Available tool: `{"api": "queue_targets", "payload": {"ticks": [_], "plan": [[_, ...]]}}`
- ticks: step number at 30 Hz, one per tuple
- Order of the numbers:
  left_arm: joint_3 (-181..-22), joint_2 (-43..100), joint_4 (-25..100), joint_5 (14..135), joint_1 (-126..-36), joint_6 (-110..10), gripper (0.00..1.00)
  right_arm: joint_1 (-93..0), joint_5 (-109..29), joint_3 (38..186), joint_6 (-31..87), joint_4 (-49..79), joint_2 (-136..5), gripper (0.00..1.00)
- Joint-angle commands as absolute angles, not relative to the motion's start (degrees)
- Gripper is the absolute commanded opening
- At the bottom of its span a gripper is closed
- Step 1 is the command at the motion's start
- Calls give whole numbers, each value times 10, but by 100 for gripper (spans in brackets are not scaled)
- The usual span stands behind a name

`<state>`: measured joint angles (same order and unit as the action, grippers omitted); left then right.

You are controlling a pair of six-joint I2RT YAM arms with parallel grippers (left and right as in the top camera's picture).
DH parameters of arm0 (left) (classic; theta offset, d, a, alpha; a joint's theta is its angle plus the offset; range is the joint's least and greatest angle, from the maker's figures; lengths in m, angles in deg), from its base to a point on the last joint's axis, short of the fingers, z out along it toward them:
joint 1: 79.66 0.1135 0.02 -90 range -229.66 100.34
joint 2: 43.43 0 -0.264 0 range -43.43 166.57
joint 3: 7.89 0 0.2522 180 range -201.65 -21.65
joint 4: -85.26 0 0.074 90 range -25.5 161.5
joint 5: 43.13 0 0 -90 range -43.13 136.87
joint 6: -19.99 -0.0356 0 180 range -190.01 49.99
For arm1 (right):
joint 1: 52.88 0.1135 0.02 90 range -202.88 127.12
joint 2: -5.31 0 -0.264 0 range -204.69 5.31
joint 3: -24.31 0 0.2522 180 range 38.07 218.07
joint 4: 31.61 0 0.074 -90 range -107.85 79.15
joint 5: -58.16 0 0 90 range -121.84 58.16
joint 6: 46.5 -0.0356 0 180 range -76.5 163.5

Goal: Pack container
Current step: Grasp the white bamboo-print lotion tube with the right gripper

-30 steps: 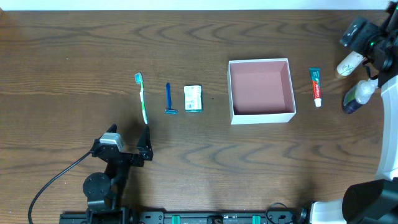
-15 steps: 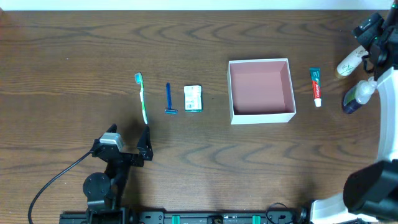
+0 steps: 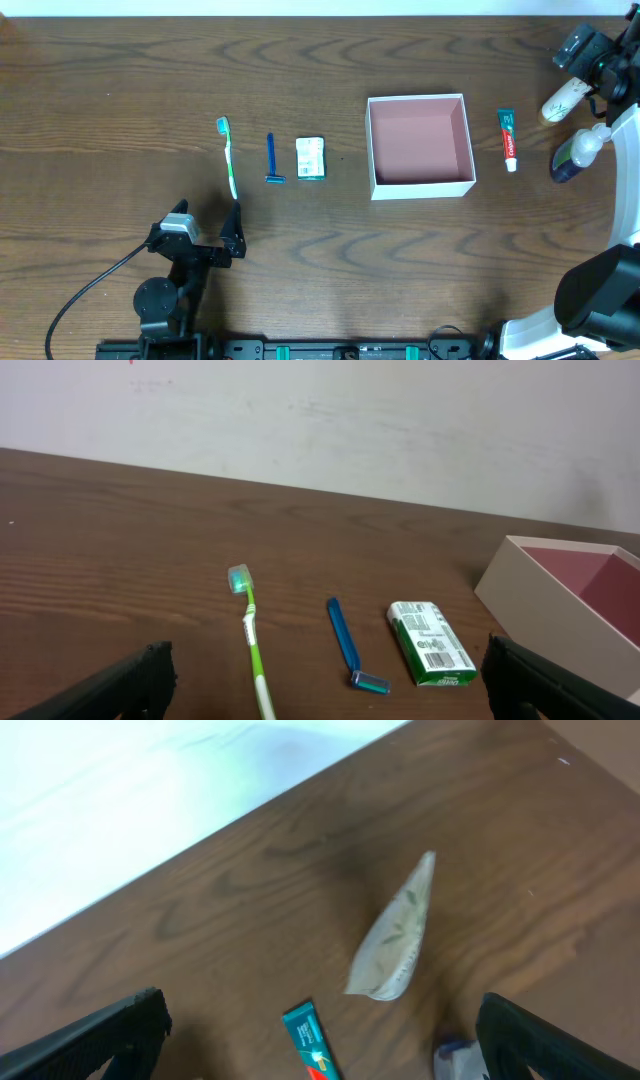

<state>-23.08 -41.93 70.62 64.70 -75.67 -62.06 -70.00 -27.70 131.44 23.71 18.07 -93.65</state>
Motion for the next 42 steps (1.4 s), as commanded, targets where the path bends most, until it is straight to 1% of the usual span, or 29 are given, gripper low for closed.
{"api": "queue_targets", "payload": {"ticks": [1,4,10,21,25,28,31,33,42], "plan": [[-220,-419,687,653,-755,-616,98,-701,-215,1324,127,186,-945,99],[-220,-419,688,653,-755,-616,98,-701,-224,1324,104,186,-959,99],[-220,-419,688,653,-755,-616,98,-701,-226,1324,101,180,-996,99],[-220,-419,688,653,-755,-616,98,-701,-222,1324,97,114,-1035,98],[-220,-419,688,653,-755,-616,98,-701,-222,1324,85,104,-1056,96],[-220,-419,688,653,-755,-616,98,-701,-219,1324,68,96,-1074,93],[-220,-419,688,653,-755,-616,98,-702,-208,1324,58,96,-1084,92],[-220,-419,688,653,-755,-616,98,-703,-202,1325,58,95,-1087,89],[-220,-419,688,653,-755,-616,98,-707,-196,1325,58,87,-1087,56]]}}
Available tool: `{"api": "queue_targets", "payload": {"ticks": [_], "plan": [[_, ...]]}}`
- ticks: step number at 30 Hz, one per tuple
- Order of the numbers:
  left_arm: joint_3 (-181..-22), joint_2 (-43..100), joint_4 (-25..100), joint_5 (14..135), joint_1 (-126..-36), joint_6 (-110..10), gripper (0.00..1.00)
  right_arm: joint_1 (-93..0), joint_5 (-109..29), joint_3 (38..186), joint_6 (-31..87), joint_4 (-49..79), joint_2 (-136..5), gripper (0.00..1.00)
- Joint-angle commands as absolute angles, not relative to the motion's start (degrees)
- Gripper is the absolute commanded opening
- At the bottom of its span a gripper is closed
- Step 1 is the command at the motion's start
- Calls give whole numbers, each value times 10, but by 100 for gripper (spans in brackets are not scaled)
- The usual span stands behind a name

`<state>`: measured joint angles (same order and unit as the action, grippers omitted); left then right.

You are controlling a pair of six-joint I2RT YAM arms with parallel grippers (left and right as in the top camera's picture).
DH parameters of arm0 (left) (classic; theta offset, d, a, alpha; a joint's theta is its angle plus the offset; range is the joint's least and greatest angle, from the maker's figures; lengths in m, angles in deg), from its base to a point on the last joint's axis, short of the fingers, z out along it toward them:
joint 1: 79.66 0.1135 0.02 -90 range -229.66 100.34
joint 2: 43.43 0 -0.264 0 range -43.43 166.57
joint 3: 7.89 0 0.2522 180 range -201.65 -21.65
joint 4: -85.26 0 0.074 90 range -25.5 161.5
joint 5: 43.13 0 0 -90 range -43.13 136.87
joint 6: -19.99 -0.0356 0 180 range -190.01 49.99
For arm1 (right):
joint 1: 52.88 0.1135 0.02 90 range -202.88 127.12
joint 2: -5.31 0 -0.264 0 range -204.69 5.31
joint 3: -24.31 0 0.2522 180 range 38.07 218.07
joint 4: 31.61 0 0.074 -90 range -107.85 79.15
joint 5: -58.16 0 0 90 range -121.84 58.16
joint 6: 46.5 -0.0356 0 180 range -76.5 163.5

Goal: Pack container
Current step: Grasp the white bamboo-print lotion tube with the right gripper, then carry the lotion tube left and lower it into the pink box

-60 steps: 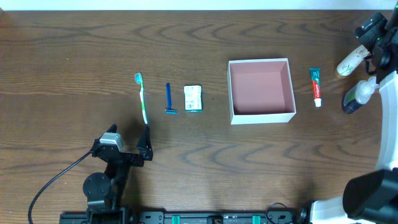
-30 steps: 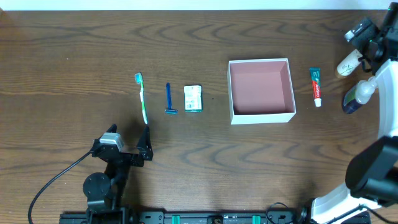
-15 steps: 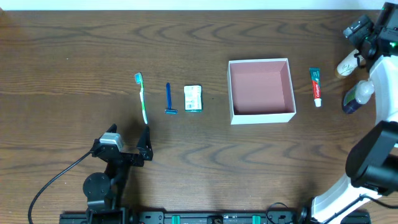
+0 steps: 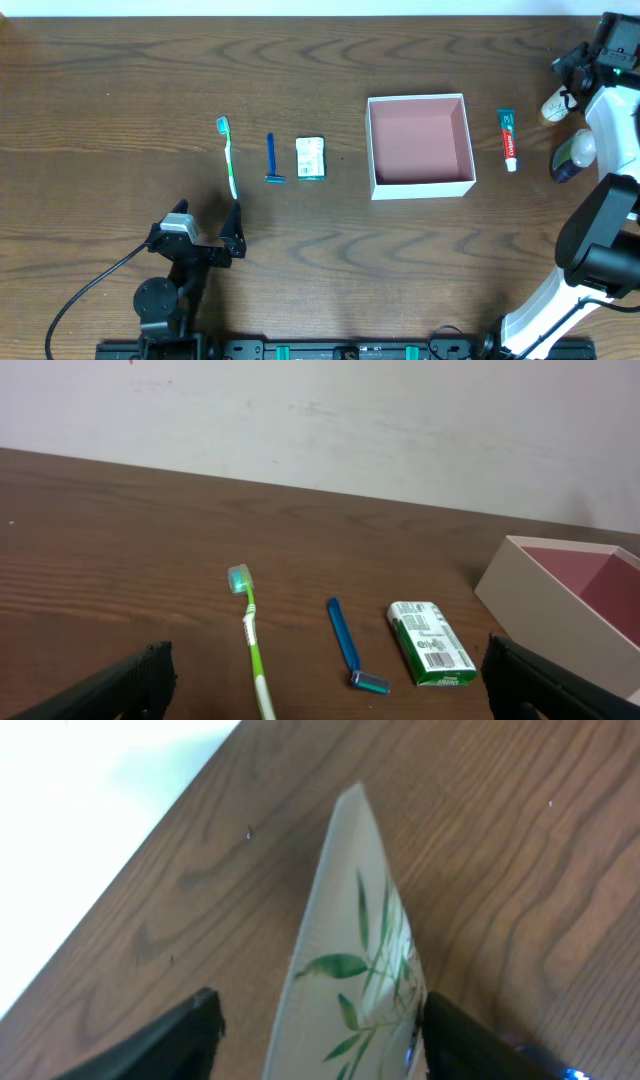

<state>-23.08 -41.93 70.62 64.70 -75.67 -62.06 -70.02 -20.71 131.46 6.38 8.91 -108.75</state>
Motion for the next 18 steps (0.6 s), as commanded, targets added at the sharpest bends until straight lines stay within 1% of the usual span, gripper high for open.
{"api": "queue_targets", "payload": {"ticks": [1,2,3,7,10,15,18], "plan": [[-220,-419,688,653,-755,-616,98,-707,-196,1325,58,87,-1087,50],[-220,-419,688,653,-755,-616,98,-707,-196,1325,58,87,-1087,46],[-220,-419,688,653,-755,-616,98,-707,-196,1325,58,87,-1087,38],[-220,-419,688,653,-755,-616,98,-707,-196,1325,58,86,-1087,18],[-220,-419,688,653,-755,-616,98,-707,-197,1333,59,88,-1087,1],[-220,-419,688,653,-755,-616,98,-702,-207,1400,69,146,-1087,1],[-220,-419,688,653,-755,-616,98,-697,-234,1460,100,189,-1087,1]]}}
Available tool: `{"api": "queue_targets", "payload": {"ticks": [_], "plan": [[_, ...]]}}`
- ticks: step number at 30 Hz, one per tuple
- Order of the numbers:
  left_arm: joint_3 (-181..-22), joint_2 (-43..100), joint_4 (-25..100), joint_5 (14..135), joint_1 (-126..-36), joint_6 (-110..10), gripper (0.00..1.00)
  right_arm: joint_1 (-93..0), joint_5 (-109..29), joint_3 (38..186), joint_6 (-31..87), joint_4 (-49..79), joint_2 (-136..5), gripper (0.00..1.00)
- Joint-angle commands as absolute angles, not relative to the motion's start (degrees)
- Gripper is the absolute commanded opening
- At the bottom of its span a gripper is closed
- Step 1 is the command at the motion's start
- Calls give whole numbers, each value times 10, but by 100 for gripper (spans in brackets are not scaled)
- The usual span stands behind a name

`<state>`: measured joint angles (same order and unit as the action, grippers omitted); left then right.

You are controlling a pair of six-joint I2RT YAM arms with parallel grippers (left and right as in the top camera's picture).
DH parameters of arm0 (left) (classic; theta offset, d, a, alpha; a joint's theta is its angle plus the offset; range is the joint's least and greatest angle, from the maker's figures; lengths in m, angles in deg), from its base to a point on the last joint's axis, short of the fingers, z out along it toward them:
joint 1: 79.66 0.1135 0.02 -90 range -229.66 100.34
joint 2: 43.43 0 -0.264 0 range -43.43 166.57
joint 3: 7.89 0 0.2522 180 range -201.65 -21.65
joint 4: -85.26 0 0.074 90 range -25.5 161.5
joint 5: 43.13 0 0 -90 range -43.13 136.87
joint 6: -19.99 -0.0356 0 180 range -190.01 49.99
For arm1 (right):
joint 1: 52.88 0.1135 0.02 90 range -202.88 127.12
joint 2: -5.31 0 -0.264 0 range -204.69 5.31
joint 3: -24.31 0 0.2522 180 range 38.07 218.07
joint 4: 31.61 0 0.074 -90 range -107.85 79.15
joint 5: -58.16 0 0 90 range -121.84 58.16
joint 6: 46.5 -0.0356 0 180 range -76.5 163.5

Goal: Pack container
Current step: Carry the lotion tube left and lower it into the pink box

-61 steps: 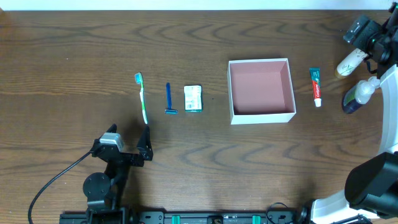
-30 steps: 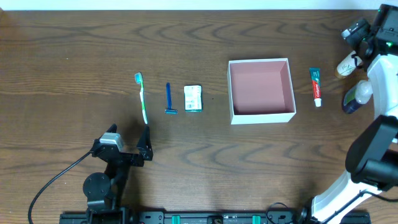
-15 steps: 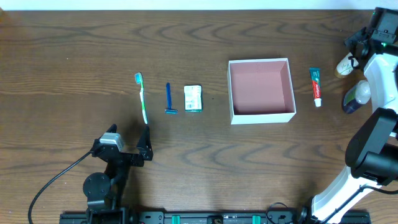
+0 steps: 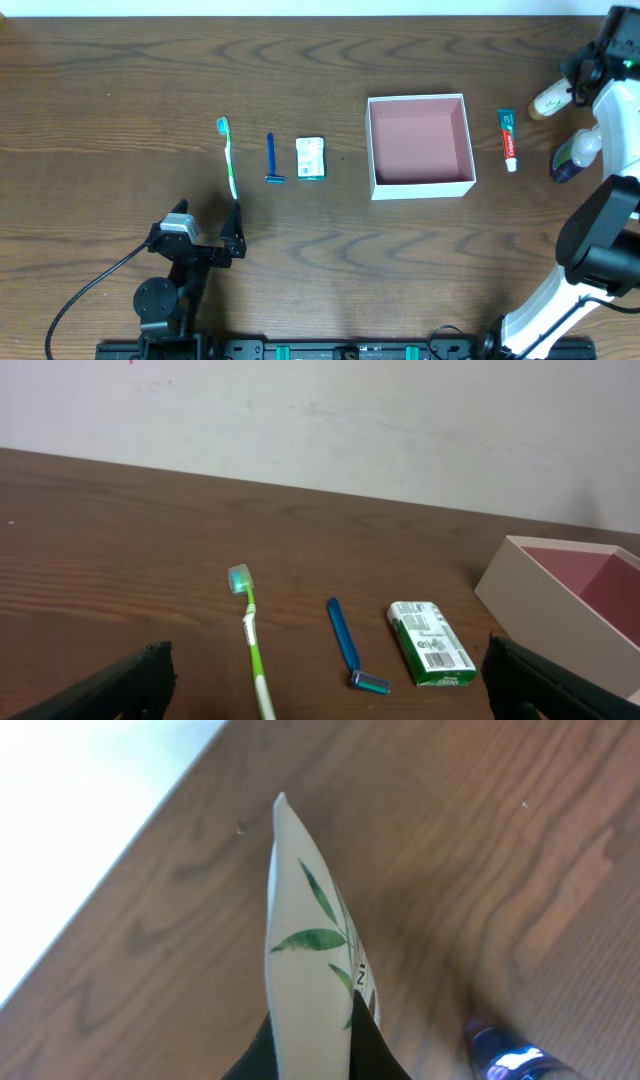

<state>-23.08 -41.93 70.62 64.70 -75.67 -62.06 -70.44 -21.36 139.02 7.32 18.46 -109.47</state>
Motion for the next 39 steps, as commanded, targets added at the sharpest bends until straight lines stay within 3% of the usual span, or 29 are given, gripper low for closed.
{"api": "queue_targets", "payload": {"ticks": [1,18,25,39], "plan": [[-220,-419,688,653,-755,-616,98,-695,-252,1487,115,206,-1087,1],[-220,-419,687,653,-755,-616,98,-638,-576,1839,280,528,-1086,1],[-220,-419,688,653,-755,-616,98,-536,-498,1849,371,638,-1086,1],[-220,-419,688,653,-755,-616,98,-355,-260,1754,317,673,-1086,1]]}}
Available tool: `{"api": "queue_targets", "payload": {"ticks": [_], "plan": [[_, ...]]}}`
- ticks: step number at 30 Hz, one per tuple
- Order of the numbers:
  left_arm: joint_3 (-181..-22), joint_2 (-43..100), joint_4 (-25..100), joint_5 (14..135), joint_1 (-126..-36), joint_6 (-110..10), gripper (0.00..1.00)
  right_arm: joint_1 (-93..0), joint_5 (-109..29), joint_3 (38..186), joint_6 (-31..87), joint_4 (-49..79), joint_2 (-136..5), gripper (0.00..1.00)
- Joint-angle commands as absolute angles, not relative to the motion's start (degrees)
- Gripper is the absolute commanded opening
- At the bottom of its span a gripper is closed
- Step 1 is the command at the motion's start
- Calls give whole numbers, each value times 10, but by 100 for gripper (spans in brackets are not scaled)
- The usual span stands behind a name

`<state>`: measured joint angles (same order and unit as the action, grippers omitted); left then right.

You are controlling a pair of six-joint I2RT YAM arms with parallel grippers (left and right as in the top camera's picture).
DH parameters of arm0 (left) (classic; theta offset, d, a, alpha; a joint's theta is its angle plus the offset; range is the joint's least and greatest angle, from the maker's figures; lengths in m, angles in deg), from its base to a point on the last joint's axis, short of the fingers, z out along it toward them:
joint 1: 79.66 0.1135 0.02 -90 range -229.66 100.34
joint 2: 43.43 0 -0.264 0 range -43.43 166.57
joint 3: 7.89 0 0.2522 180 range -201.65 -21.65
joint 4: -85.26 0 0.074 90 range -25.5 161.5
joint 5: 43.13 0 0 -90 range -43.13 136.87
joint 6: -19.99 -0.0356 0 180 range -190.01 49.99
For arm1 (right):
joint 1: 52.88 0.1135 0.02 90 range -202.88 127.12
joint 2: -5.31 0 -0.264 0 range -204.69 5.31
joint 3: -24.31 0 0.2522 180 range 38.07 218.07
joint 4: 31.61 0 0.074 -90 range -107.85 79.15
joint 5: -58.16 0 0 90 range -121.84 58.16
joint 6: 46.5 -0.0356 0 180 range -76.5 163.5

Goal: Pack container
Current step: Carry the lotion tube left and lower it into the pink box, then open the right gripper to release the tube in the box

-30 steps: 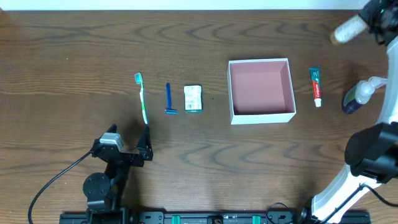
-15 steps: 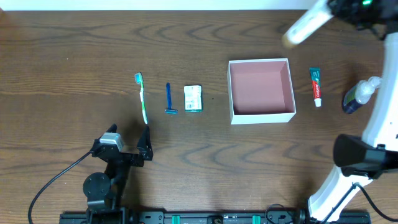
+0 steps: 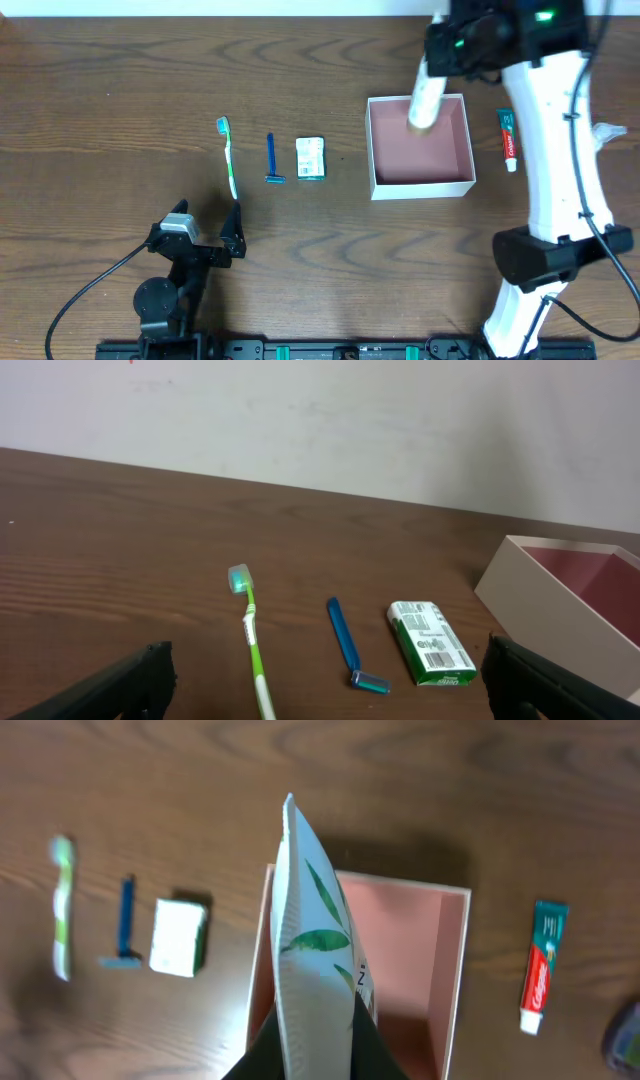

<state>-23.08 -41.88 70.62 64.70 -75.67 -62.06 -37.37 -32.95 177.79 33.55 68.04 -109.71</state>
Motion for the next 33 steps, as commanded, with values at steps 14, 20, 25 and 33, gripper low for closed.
{"api": "queue_targets", "payload": {"ticks": [14,20,25,33], "plan": [[-220,-419,688,653,-755,-616,98,-334,-283,1579,266,505,-1086,1],[-220,-419,688,653,-755,-616,98,-332,-298,1550,246,462,-1086,1],[-220,-419,688,653,-755,-616,98,-323,-298,1532,238,448,-1086,1],[-220,-419,688,653,-755,-616,98,-312,-297,1489,238,404,-1086,1]]}}
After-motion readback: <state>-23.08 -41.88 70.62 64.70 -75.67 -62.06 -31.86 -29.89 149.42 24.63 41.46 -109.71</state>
